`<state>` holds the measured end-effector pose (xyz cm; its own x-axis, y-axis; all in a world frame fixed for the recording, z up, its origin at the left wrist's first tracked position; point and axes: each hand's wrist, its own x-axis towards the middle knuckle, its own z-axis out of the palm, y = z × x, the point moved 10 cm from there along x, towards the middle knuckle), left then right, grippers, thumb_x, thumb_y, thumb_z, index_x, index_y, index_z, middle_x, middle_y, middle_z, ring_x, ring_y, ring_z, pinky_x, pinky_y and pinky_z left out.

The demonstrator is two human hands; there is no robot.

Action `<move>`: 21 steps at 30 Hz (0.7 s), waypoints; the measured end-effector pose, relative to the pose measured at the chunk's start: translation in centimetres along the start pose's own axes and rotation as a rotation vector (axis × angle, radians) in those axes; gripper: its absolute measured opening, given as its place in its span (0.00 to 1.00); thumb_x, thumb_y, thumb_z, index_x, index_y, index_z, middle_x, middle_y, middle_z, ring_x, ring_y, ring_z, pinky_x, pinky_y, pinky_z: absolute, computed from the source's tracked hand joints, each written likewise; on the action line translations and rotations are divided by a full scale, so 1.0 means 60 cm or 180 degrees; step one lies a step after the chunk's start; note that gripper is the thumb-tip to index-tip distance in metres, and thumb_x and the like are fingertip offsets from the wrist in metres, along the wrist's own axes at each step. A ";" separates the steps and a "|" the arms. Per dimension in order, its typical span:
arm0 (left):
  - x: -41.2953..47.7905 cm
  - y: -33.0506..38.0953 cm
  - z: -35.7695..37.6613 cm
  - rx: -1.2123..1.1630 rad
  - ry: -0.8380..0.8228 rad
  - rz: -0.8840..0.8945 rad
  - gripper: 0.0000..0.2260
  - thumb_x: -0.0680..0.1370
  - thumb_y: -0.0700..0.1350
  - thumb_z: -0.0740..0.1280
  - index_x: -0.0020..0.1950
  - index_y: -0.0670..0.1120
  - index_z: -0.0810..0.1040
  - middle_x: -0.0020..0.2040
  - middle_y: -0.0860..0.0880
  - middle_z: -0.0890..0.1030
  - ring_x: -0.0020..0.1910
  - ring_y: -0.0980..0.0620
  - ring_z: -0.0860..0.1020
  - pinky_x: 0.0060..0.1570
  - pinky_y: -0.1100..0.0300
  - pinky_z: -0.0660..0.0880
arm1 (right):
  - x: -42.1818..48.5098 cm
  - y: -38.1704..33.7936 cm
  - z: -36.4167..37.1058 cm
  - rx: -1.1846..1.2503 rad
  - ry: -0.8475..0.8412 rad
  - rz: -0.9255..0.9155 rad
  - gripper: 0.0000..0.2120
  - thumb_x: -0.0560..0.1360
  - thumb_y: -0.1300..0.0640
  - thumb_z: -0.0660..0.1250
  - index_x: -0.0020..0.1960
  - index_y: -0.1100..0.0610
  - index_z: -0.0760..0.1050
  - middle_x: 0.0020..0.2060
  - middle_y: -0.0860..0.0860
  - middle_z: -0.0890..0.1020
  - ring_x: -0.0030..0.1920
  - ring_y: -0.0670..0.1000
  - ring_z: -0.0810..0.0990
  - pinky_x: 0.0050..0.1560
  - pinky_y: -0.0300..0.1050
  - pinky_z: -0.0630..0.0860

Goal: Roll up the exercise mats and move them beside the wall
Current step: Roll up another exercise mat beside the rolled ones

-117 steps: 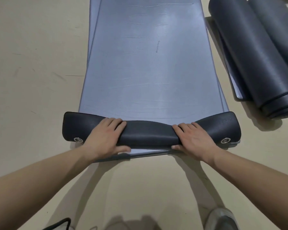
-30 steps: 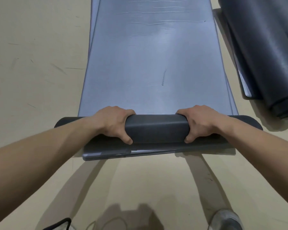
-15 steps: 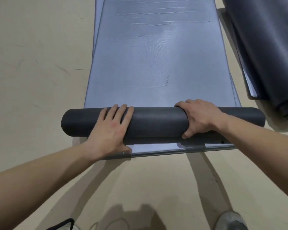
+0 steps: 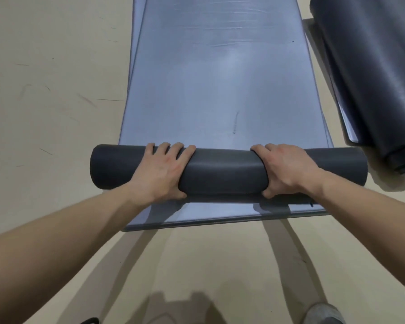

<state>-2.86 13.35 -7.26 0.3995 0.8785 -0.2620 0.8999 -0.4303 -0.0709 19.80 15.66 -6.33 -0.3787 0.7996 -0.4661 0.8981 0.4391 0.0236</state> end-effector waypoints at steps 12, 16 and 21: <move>0.007 0.013 0.013 -0.0234 -0.0640 0.0114 0.54 0.62 0.72 0.74 0.81 0.53 0.56 0.73 0.48 0.72 0.68 0.44 0.73 0.69 0.44 0.69 | -0.054 -0.015 0.047 -0.0035 0.0632 0.0129 0.54 0.56 0.37 0.76 0.77 0.48 0.59 0.67 0.53 0.73 0.64 0.59 0.75 0.67 0.59 0.67; -0.011 0.028 0.000 0.0114 -0.0035 -0.0006 0.52 0.64 0.68 0.76 0.79 0.50 0.56 0.72 0.45 0.71 0.66 0.40 0.73 0.67 0.43 0.69 | -0.013 0.005 0.014 0.0418 -0.0181 0.0036 0.53 0.58 0.36 0.76 0.78 0.43 0.58 0.65 0.49 0.75 0.60 0.56 0.77 0.61 0.53 0.74; 0.026 0.006 -0.023 -0.0492 -0.0672 0.0115 0.46 0.63 0.67 0.75 0.76 0.56 0.61 0.61 0.50 0.77 0.54 0.46 0.78 0.55 0.49 0.76 | -0.002 0.010 0.009 0.1054 -0.0975 -0.0021 0.47 0.58 0.40 0.82 0.72 0.40 0.65 0.60 0.44 0.78 0.58 0.53 0.78 0.59 0.52 0.75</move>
<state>-1.70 14.85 -6.34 0.4011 0.7934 -0.4578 0.9082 -0.4096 0.0857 20.49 15.58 -6.73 -0.3460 0.6172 -0.7067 0.9379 0.2491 -0.2415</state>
